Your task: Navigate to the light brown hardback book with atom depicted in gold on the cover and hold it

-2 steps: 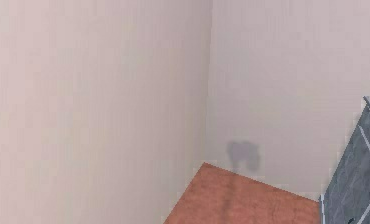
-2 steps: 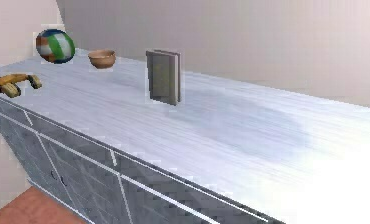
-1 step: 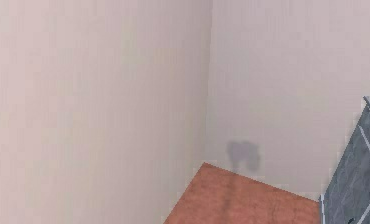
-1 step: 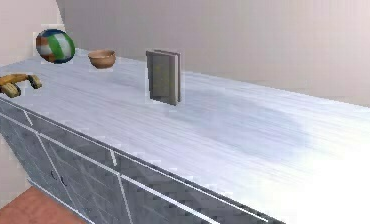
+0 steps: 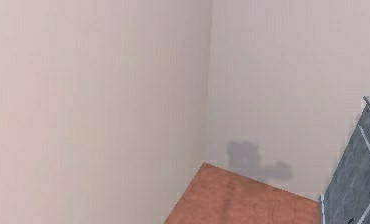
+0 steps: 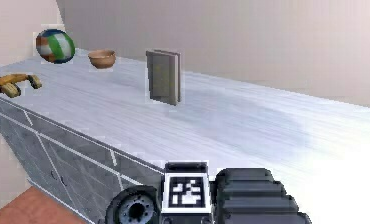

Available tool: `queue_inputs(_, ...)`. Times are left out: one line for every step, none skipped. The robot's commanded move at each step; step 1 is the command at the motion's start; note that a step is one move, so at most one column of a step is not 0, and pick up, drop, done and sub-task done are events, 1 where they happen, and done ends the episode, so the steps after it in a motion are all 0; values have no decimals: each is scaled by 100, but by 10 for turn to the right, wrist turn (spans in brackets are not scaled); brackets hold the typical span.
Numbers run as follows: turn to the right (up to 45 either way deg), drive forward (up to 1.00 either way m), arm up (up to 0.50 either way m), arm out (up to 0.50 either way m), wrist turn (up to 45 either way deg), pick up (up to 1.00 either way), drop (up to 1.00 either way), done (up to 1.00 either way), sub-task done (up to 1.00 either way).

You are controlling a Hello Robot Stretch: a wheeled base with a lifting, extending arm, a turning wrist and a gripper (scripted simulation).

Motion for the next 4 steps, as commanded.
queue_inputs(0, 0, 0, 46, 0, 0, 0, 0, 0)
queue_inputs(0, 0, 0, 0, 450, 0, 0, 0, 0)
queue_inputs(0, 0, 0, 0, 450, 0, 0, 0, 0)
queue_inputs(0, 0, 0, 0, 450, 0, 0, 0, 0)
